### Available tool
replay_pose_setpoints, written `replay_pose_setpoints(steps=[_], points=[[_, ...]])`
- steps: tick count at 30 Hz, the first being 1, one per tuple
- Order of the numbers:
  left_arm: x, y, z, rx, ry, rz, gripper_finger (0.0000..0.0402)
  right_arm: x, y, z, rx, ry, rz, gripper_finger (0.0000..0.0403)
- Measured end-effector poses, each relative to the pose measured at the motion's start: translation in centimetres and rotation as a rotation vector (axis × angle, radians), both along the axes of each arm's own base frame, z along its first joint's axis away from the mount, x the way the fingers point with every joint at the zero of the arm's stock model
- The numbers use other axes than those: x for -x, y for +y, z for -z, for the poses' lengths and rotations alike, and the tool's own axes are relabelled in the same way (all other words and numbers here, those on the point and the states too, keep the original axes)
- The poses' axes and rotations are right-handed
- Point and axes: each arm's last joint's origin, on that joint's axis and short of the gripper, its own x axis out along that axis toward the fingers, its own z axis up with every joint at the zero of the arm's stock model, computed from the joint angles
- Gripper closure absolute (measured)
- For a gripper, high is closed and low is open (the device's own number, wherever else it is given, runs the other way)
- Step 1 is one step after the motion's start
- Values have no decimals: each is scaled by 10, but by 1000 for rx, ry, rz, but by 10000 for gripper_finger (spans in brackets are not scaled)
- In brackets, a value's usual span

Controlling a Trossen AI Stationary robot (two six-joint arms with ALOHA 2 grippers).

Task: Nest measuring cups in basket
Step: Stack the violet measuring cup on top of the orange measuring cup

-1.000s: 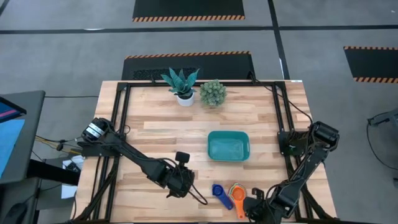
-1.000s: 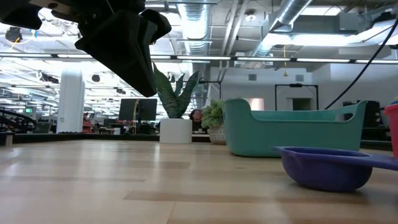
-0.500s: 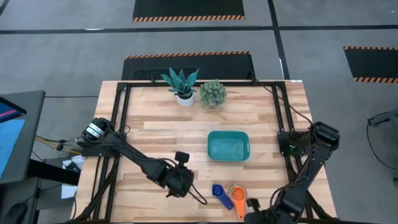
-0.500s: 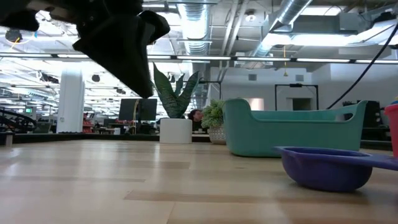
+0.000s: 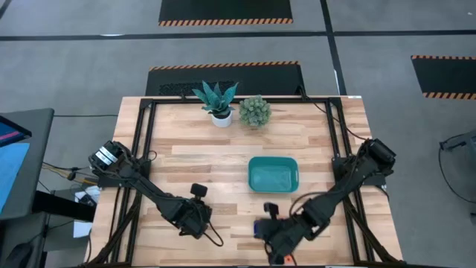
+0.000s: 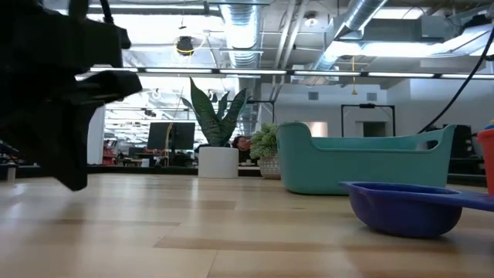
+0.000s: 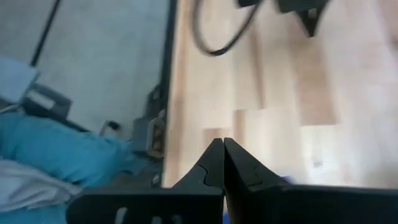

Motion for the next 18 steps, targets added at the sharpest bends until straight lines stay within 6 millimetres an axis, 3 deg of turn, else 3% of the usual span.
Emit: replay_pose_setpoints(steps=[4,9,13,18], points=[[6,-3,-5,-53,-52,12,401,-21,-14,-10,67,49,29,390],[8,-3,-16,-70,-116,-1,401,-51,-14,-10,193,217,-1,390],[9,-3,-21,-74,-157,-22,401,-58,-9,13,355,457,-8,390],[9,-4,-22,-83,-187,-41,401,-60,8,50,447,573,-46,390]])
